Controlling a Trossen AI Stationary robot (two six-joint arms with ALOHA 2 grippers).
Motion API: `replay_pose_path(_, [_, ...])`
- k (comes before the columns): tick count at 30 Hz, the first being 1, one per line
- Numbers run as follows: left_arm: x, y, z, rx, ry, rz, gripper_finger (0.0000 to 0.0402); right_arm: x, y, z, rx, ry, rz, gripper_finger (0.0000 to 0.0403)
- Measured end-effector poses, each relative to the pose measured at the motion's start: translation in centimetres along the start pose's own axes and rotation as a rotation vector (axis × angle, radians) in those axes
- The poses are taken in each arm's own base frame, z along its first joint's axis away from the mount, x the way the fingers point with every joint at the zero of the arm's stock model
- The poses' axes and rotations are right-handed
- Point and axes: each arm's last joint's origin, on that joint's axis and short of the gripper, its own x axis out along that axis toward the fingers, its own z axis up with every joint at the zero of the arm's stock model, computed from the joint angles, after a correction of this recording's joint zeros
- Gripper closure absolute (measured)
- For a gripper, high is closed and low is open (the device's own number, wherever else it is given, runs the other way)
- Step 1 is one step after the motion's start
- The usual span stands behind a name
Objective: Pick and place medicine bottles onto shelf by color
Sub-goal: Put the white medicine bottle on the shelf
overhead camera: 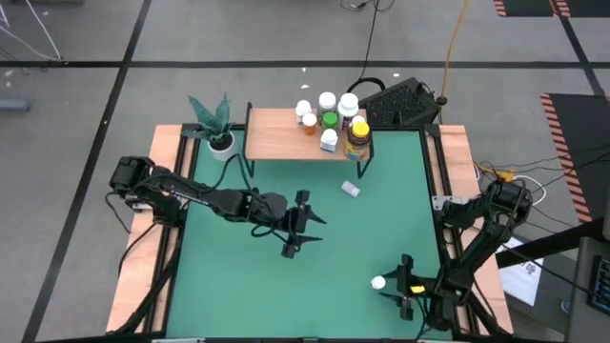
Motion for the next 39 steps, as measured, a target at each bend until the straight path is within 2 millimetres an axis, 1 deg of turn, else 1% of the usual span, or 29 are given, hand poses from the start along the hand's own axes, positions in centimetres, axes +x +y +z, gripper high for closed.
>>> replay_pose_path(4, [0.0,0.0,0.1,0.003,-0.013,0.0,0.0188,1.1,-1.2,-0.2,-0.049,-0.012,-0.014,0.0174])
replay_pose_path(8, [1.3,-0.7,-0.6,0.015,-0.035,-0.043,0.0188,2.0,-1.8,0.0,-0.101,-0.006,0.031,0.0184])
replay_pose_path(11, [2.8,-1.6,-1.2,0.049,-0.079,-0.053,0.0188,2.5,-2.1,0.2,-0.11,-0.026,0.042,0.0206])
replay_pose_path(15, [4.5,-3.1,-2.3,0.103,-0.104,-0.077,0.0188,3.0,-2.3,0.7,-0.123,-0.046,0.033,0.0249])
replay_pose_path(16, [4.8,-3.4,-2.5,0.119,-0.11,-0.082,0.0188,3.2,-2.4,0.9,-0.138,-0.052,0.024,0.0256])
replay_pose_path(18, [5.3,-3.8,-2.7,0.159,-0.145,-0.079,0.0188,3.8,-2.8,1.4,-0.151,-0.052,0.002,0.0256])
replay_pose_path(22, [6.3,-4.1,-3.6,0.198,-0.165,-0.076,0.0188,5.7,-4.3,2.9,-0.206,-0.04,-0.08,0.0253])
replay_pose_path(26, [6.6,-3.5,-4.0,0.173,-0.164,-0.073,0.0187,7.8,-5.9,5.2,-0.227,-0.067,-0.117,0.0236])
replay_pose_path(30, [6.6,-2.6,-4.2,0.078,-0.154,-0.055,0.0186,9.5,-7.5,7.7,-0.202,-0.127,-0.103,0.0245])
replay_pose_path(33, [6.7,-2.1,-4.5,-0.003,-0.136,-0.049,0.0168,10.5,-8.3,9.3,-0.21,-0.138,-0.064,0.0251])
replay_pose_path(37, [6.7,-1.6,-5.4,-0.028,-0.052,-0.056,0.0132,11.3,-8.7,11.1,-0.235,-0.152,-0.079,0.0245])
replay_pose_path(39, [6.7,-1.5,-5.5,-0.035,-0.043,-0.057,0.0118,11.4,-8.7,11.7,-0.242,-0.166,-0.085,0.0243])
